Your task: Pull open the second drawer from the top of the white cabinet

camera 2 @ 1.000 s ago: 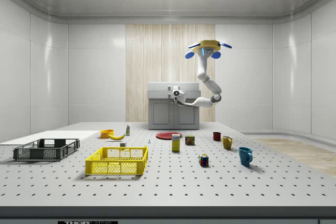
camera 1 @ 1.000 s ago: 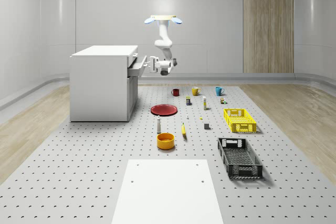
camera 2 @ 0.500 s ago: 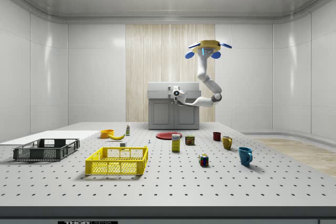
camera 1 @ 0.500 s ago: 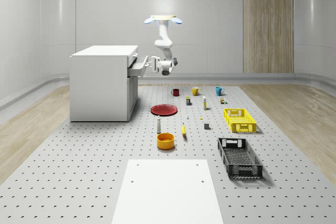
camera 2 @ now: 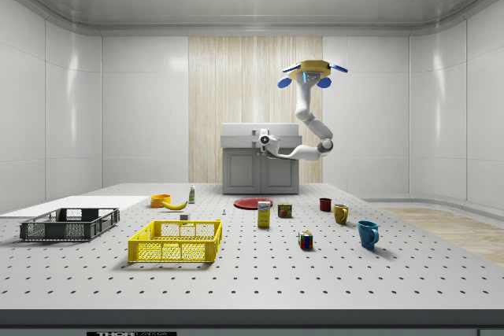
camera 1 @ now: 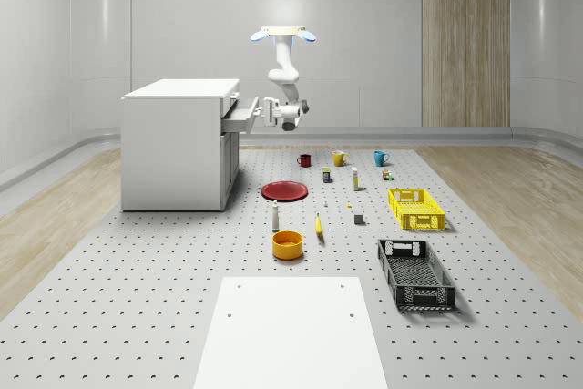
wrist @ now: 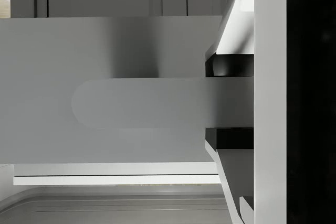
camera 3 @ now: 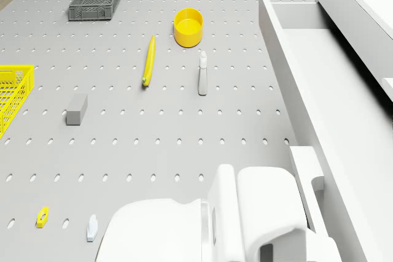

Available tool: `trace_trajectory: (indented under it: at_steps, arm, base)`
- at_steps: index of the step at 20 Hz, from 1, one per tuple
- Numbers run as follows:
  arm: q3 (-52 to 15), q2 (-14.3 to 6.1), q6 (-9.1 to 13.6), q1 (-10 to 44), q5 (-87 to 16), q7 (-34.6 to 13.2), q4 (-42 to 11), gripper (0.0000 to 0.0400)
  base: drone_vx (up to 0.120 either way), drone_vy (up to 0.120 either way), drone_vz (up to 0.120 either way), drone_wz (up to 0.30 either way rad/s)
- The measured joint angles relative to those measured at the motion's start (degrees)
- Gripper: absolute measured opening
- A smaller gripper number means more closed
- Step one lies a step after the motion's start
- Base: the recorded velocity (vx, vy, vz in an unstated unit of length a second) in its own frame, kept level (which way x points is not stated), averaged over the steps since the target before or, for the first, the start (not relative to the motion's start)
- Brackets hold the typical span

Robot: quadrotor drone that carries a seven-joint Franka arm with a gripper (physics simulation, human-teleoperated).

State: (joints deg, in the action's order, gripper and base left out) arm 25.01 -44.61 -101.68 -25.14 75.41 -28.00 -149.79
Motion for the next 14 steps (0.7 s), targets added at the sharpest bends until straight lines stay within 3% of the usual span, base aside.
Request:
trace_trajectory:
  at_steps: [14]
  arm:
    - [2.8, -0.9, 0.3, -1.1, -2.4, -0.4, 0.2, 0.011]
  base:
    - [0.0, 0.0, 0.0, 0.0]
